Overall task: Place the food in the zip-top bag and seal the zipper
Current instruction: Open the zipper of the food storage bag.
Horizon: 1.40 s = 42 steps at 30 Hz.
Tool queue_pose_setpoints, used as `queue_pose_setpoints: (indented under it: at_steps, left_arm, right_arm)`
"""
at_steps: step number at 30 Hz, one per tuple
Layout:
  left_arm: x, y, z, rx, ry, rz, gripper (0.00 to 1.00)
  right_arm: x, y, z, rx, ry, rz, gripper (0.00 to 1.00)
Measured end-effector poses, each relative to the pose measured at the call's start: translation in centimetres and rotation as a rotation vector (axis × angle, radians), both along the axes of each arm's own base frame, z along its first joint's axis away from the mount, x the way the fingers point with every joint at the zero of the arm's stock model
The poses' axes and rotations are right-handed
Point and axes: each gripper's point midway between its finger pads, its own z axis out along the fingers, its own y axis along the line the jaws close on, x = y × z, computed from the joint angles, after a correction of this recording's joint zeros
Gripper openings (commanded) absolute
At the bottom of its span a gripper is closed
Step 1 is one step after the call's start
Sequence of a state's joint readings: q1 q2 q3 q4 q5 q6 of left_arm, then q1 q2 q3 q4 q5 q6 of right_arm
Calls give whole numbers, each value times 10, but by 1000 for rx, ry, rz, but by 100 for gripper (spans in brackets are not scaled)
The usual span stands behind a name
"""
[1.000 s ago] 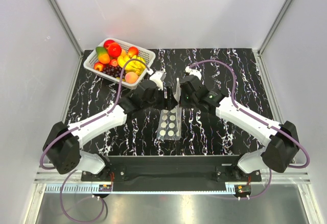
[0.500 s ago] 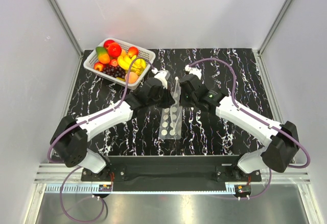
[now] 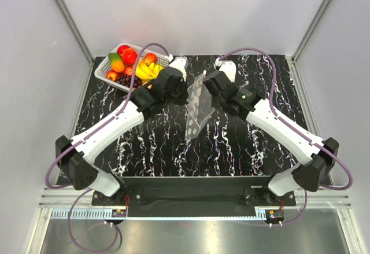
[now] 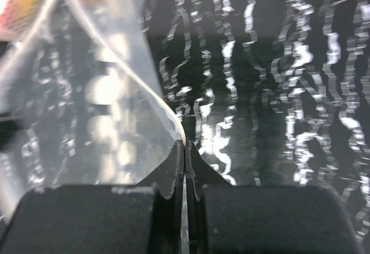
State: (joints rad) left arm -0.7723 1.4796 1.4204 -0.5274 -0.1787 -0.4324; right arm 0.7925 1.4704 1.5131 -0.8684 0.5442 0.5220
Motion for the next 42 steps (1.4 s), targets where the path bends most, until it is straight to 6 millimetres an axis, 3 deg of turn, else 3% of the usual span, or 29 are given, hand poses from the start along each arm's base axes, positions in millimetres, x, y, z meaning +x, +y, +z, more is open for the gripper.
queue_pose_setpoints:
  at_steps: [5,12,14,16,20,26,33,37,40,41,42]
  left_arm:
    - [2,15,22,58,-28,38,0]
    - [-3,35,4,190,-2,78,0]
    - [-4,37,0,213,3,75,0]
    - [-4,34,-1,214,2,64,0]
    - [-8,21,-6,152,-8,10,0]
    - [-16,2,-6,49,-14,-67,0]
    - [-20,-9,8,-33,-47,-113,0]
    - [-23,-13,11,-66,-51,-132,0]
    - [-24,-16,12,-81,-50,-140,0]
    - [-24,-16,11,-82,-49,-141,0]
    - [-25,-16,11,-82,-48,-142,0]
  right_arm:
    - [5,-16,-2,-106,-4,-56,0]
    - [5,-35,-14,-228,16,-106,1]
    - [6,-35,-13,-231,10,-106,7]
    - [7,-31,-14,-213,6,-87,18]
    - [1,-20,-16,-138,-3,-16,29]
    - [-2,3,-5,-8,-29,76,34]
    - [-3,24,-11,63,-10,141,39]
    - [0,31,-16,75,1,154,35]
    - [2,34,-24,63,20,148,20]
    - [3,35,-27,60,27,144,7]
    - [4,35,-30,54,34,141,2]
